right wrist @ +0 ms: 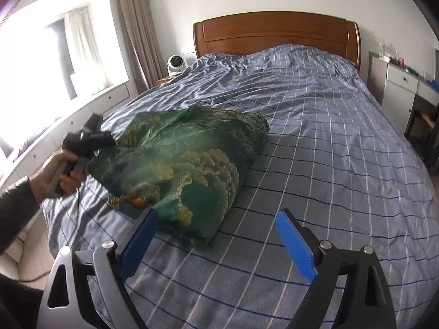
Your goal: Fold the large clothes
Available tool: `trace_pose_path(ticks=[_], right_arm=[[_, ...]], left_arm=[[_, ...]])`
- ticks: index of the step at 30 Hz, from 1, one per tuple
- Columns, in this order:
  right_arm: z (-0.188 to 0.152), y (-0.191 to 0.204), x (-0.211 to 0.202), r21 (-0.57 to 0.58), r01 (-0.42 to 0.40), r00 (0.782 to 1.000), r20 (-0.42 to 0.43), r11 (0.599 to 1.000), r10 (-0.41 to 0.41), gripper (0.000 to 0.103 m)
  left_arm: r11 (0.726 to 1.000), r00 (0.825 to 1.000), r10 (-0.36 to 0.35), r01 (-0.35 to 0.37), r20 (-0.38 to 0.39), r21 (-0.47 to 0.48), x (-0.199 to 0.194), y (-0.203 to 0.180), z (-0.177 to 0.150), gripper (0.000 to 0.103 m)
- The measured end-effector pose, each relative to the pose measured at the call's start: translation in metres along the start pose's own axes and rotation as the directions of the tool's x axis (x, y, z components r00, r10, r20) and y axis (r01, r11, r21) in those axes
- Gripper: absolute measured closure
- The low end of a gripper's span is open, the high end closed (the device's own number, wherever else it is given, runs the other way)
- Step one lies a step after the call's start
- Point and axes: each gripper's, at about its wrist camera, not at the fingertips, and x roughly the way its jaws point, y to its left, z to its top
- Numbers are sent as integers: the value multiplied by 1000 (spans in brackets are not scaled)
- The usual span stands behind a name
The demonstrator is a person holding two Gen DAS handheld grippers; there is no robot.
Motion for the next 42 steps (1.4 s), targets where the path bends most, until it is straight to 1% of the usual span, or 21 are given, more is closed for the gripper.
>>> trace_pose_path(ticks=[3,7,9,11,14,16,18,20,23,26,31,34,36,38,42], right_arm=[[10,-11,9,48,-11,1000,-8,999,12,13],[22,-35,34,171,-54,997,-36,984,61,13],[26,-46,49,242,-96,992,-51,965,111,13],[28,-57,68,325,-162,979,-62,932,192,13],[27,-67,96,412,-183,965,-96,893,242,13],[26,-68,110,434,-198,959,-99,879,265,13],[25,-66,123,433,-221,951,-102,874,291,13],[25,-63,137,431,-256,939,-102,865,328,13],[23,-64,161,461,-313,911,-101,830,399,13],[18,-66,183,485,-318,896,-128,815,426,13],[18,-69,190,537,-350,876,-105,768,472,13],[18,-78,194,591,-357,862,-91,723,500,13],[19,-83,198,625,-357,857,-77,694,510,13],[18,-85,205,644,-349,850,-88,680,519,13],[19,-82,227,678,-352,822,-106,646,559,11]], left_arm=[[999,1000,-30,30,4,-18,3,4,0,0],[998,998,-55,55,0,-14,8,6,-3,0],[997,997,-76,76,-12,-22,11,11,0,0],[996,996,-88,87,-21,-24,12,15,2,0],[996,996,-88,88,-28,-19,12,16,5,0],[996,995,-90,89,-31,-16,12,16,4,0],[995,995,-95,94,-33,-15,15,18,7,0],[995,994,-100,99,-35,-16,25,17,14,0],[994,993,-109,108,-39,-14,35,18,18,0],[994,993,-109,109,-44,-11,43,17,20,0],[993,991,-121,121,-52,-5,47,19,22,0],[992,991,-123,123,-49,-2,51,20,23,0],[993,991,-121,121,-50,-2,52,21,24,0],[993,992,-117,117,-49,1,51,21,23,0],[995,994,-102,103,-45,19,54,15,23,0]])
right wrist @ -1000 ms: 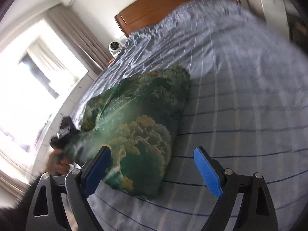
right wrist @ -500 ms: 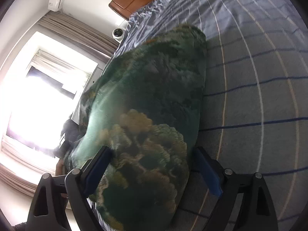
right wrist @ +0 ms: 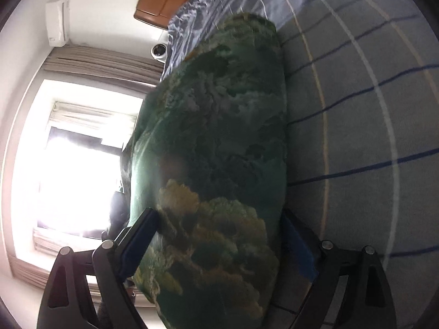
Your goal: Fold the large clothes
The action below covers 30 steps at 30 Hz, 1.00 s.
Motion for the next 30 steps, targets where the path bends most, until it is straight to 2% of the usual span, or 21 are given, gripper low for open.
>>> trace_pose_path(ticks=[2,4,5,6,9,14,17,21,24,27,30], right_arm=[[8,2,11,-6,29,999,-17,1000,-29,12],[13,18,20,-108,123,992,-12,986,-125,17],[13,29,23,-185,178,983,-3,967,-181,18],[11,46,28,-287,240,969,17,927,-246,21],[0,77,32,-451,303,950,71,840,-305,27],[-20,111,22,-586,303,952,154,751,-264,31],[-26,131,4,-634,297,955,197,714,-222,31],[-7,144,-21,-656,302,952,248,692,-181,31],[25,151,-31,-669,316,946,273,673,-173,31],[51,148,-36,-666,311,948,272,678,-167,31],[77,130,-31,-646,298,952,260,702,-165,31]], left_arm=[[1000,1000,4,-4,9,1,2,-1,1,0],[1000,999,25,-25,25,5,3,-3,0,1],[999,998,34,-35,43,19,2,-8,-2,17],[999,998,32,-34,56,32,0,-13,-4,34],[993,991,79,-88,110,82,-11,-32,-12,49],[971,976,124,-157,179,181,-30,-73,-29,52],[964,972,106,-152,208,219,-38,-95,-29,52],[954,963,77,-146,258,262,-40,-120,-17,52],[951,959,78,-154,273,268,-38,-127,0,52],[945,955,98,-178,281,273,-27,-131,11,52],[937,950,132,-212,282,276,-17,-134,24,52]])
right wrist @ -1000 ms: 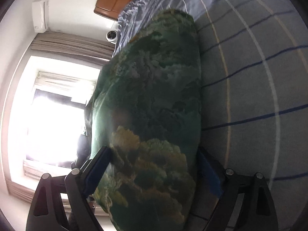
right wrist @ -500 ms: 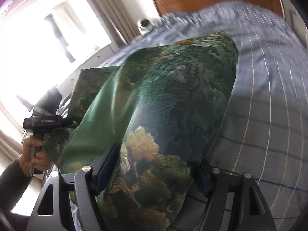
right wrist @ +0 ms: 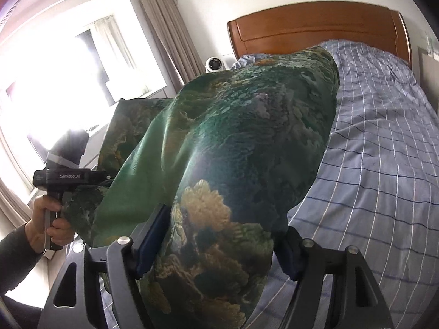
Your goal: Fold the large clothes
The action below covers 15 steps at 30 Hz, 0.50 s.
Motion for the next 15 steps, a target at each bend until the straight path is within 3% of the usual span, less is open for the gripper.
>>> trace_pose_path(ticks=[4,7,9,12,13,15], right_arm=[[-12,-27,11,76,-19,999,-31,997,21,31],[-27,-51,37,148,-3,997,-80,989,15,31],[-50,-71,58,228,22,990,-140,973,11,27],[-70,-96,55,391,-26,997,-63,920,55,15],[-73,-100,49,426,-41,998,-26,904,58,14],[-73,-97,31,415,-15,1000,-2,910,17,14]], left_arm=[[999,998,43,-43,-40,4,29,3,4,51],[995,988,73,-82,-137,-61,75,28,-11,42],[991,991,67,-80,-119,-111,82,44,-19,18],[983,998,21,-32,-60,-181,66,58,-19,13],[986,998,29,-37,-49,-162,56,55,-18,13],[992,996,91,-90,0,-86,30,42,-18,13]])
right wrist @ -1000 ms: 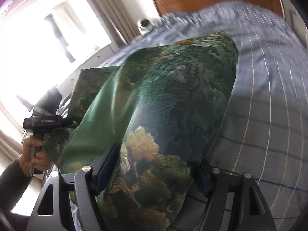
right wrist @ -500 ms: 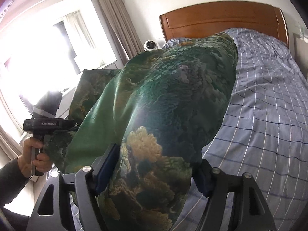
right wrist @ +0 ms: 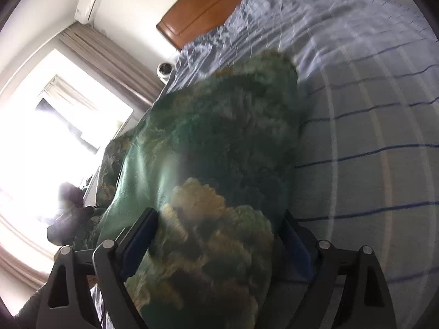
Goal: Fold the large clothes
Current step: 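Release the bundle and pull both grippers back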
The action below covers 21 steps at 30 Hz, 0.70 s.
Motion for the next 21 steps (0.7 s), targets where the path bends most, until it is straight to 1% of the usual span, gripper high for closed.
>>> trace_pose_path(ticks=[1,2,3,4,5,6,7,8,9,10,11,12,13,14,15,18,20,21], right_arm=[[-1,4,-9,-26,23,1000,14,999,-23,14],[-2,12,-23,-78,69,997,38,995,-66,14],[-5,21,-35,-126,107,993,63,986,-100,14],[-9,33,-52,-190,160,984,105,969,-142,14],[-14,44,-67,-241,209,973,150,948,-176,14],[-23,58,-84,-287,257,958,201,923,-204,14],[-33,73,-103,-326,309,938,261,894,-229,14],[-44,89,-124,-353,358,912,330,864,-243,14],[-55,106,-143,-372,398,886,392,838,-247,14],[-59,110,-155,-378,423,868,432,824,-247,12],[-67,119,-168,-374,444,848,468,814,-247,4],[-75,125,-178,-355,464,829,498,812,-255,0],[-80,134,-185,-352,481,827,486,803,-282,0],[-83,138,-185,-356,494,830,463,793,-309,0],[-87,141,-185,-356,496,836,443,792,-324,0],[-103,152,-191,-346,487,846,415,802,-335,0],[-114,162,-194,-348,503,840,413,791,-353,0],[-119,168,-195,-355,509,838,413,784,-357,0]], left_arm=[[997,997,40,-44,58,66,-22,-10,-3,12],[989,991,83,-94,104,111,-39,-21,-8,10],[979,982,121,-142,147,145,-54,-32,-12,6],[967,970,158,-190,187,170,-67,-42,-18,4],[944,943,216,-267,253,191,-84,-57,-28,4],[927,921,249,-316,299,200,-95,-69,-34,1],[911,898,274,-357,345,205,-107,-82,-44,0],[895,874,296,-394,385,207,-117,-94,-53,0],[888,861,305,-412,408,206,-128,-100,-62,0],[880,844,313,-431,437,202,-137,-112,-76,0],[877,838,317,-437,444,199,-138,-117,-81,0],[879,840,318,-435,439,196,-140,-123,-90,0],[882,847,315,-428,429,197,-141,-129,-96,0],[887,858,315,-418,406,195,-140,-132,-106,0],[889,861,320,-417,395,189,-138,-135,-110,0],[893,860,356,-429,365,140,-136,-139,-130,0],[895,864,362,-427,350,127,-134,-144,-141,0],[895,862,367,-430,350,119,-135,-143,-145,0]])
